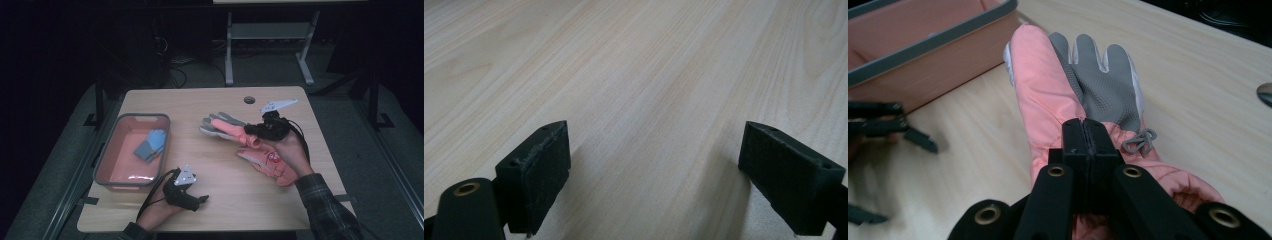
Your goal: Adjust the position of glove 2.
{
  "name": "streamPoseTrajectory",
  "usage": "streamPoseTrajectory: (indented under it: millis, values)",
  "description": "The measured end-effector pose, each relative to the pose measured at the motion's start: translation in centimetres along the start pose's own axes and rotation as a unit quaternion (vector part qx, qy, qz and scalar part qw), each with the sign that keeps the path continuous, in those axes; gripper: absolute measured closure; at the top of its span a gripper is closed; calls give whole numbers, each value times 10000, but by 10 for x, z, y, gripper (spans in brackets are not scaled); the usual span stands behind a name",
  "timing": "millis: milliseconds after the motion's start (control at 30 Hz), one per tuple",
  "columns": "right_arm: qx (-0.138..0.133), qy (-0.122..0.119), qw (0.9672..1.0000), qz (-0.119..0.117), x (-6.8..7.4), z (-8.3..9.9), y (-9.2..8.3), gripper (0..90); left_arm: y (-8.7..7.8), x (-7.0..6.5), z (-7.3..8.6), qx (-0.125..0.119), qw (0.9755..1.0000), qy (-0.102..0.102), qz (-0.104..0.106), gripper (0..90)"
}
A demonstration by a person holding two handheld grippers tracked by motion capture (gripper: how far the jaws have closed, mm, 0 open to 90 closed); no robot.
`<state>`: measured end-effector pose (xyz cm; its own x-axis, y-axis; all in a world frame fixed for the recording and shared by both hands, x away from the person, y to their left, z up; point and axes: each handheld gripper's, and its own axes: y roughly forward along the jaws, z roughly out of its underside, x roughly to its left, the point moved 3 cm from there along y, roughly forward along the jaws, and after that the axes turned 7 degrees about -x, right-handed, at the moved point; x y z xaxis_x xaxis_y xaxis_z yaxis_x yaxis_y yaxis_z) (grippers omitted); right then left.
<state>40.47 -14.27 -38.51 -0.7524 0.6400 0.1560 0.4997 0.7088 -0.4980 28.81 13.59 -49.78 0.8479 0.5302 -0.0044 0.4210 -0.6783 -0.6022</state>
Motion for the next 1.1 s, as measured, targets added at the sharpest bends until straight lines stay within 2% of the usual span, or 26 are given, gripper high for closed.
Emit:
streamPoseTrajectory:
  millis: [233,333,600,700,833,867,967,1033,1100]
  values:
    - [37,-61,9999,-89,33,26,-13,895,0,0,0,8,10000,5,-5,125]
    - [220,-63,9997,-44,45,39,-14,895,0,0,0,-2,10000,-3,-9,125]
    - [636,69,9978,-173,68,68,-6,892,0,0,0,-3,10000,-9,-9,125]
    - [700,40,9974,-194,76,76,-5,874,0,0,0,12,10000,2,-8,125]
    - [508,-48,9979,-393,78,73,-13,733,0,0,0,8,10000,-26,0,125]
    - [420,-12,9982,-434,77,71,-17,728,0,0,0,4,10000,-24,-1,125]
    - [349,-112,9990,-251,65,69,-30,797,0,0,0,5,10000,-26,11,125]
    - [452,-112,9988,-168,57,74,-33,839,0,0,0,-1,10000,4,6,125]
    - [566,-273,9980,-47,49,82,-32,854,0,1,0,21,10000,21,11,125]
